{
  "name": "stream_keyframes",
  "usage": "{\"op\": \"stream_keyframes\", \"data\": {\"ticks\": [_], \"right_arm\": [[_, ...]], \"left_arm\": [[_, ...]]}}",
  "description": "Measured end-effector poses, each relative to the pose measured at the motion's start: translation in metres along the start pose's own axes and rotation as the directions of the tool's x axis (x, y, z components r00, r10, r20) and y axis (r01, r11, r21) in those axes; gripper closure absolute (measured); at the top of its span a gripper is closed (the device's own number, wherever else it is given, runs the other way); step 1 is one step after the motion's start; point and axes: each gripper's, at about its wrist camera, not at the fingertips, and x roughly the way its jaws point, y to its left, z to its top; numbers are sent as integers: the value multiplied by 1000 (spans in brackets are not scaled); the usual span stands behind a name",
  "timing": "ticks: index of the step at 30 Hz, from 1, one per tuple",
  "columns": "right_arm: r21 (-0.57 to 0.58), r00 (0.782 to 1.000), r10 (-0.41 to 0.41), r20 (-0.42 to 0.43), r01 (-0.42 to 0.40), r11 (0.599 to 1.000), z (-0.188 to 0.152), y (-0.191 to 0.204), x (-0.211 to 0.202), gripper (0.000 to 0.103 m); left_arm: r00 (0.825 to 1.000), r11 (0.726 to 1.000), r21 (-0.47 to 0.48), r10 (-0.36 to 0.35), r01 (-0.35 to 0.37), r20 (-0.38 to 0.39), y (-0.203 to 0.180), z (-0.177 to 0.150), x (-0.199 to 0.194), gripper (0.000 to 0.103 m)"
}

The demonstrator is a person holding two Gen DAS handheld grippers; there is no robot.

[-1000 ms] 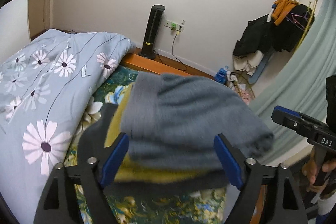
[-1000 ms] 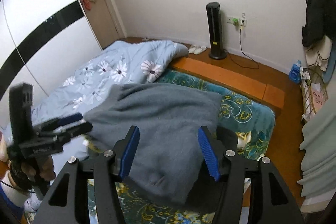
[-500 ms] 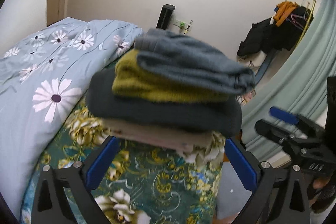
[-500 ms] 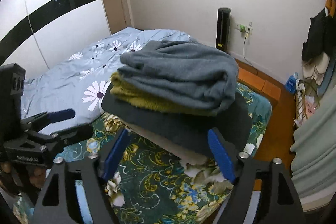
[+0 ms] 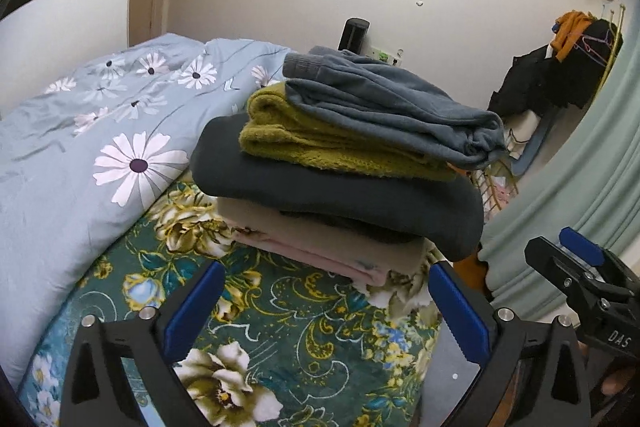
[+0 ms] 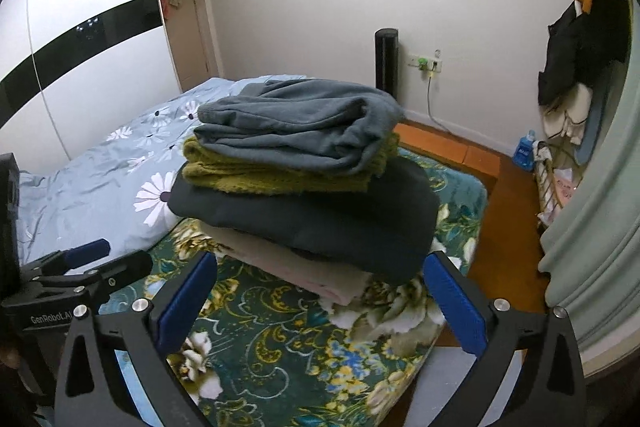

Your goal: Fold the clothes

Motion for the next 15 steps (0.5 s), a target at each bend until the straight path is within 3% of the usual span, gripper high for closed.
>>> {"op": "stream_keyframes", "data": {"ticks": [15], "right_arm": [[11,1000,4,-20,-4,1000,-17,-15,5,0]], "left_arm": [[999,998,40,40,-38,-31,-27,-9,11,0]]}}
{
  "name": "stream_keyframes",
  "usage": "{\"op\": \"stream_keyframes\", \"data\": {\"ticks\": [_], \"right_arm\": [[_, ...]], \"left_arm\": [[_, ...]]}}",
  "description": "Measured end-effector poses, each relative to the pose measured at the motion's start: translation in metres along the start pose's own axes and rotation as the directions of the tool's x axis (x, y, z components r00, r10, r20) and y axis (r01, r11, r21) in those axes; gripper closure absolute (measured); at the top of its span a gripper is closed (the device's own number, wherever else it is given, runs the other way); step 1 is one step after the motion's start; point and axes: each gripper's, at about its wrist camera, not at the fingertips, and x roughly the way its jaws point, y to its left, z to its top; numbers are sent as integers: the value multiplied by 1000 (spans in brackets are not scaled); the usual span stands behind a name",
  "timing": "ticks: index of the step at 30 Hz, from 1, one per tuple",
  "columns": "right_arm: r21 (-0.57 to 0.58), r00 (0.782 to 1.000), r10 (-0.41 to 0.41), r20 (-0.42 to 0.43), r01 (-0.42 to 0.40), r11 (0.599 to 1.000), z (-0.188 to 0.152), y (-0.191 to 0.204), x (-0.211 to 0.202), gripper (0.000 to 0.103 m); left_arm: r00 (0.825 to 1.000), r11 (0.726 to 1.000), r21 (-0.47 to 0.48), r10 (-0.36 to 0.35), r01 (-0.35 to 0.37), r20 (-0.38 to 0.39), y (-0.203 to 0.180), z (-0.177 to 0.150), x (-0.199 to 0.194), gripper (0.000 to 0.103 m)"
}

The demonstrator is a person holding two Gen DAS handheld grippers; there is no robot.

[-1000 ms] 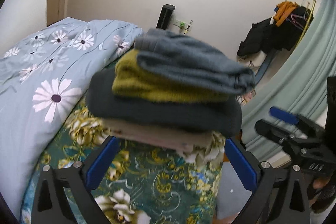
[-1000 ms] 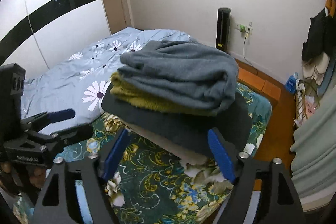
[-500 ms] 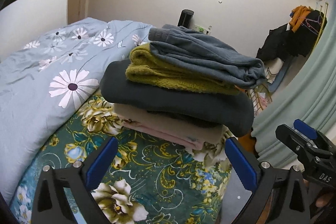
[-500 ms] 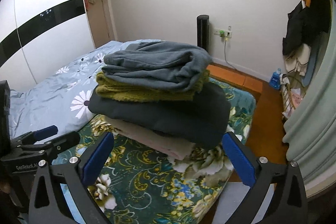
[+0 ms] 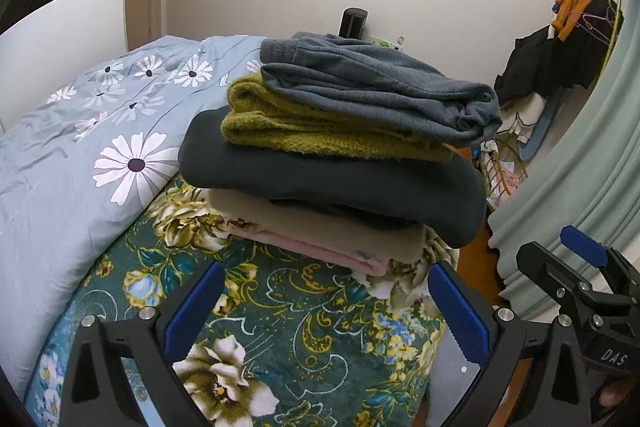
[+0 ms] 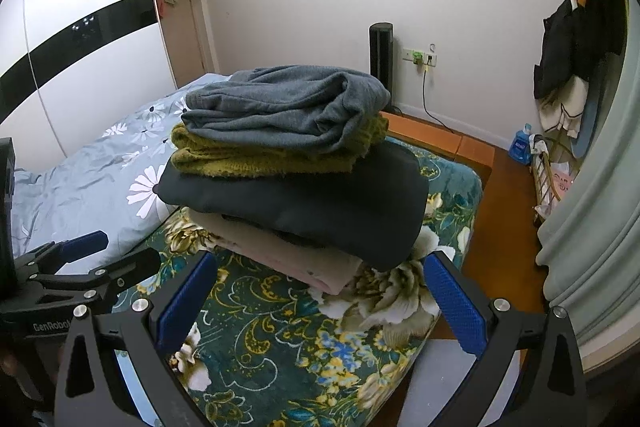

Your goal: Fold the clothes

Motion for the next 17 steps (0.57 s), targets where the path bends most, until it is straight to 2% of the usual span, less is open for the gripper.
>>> {"op": "stream_keyframes", "data": {"ticks": [17], "right_arm": [[0,1000,10,-13,-10,1000,-2,-1,-8,0]], "left_arm": [[1000,1000,1,-2,2,8,-10,-3,-10,0]]}}
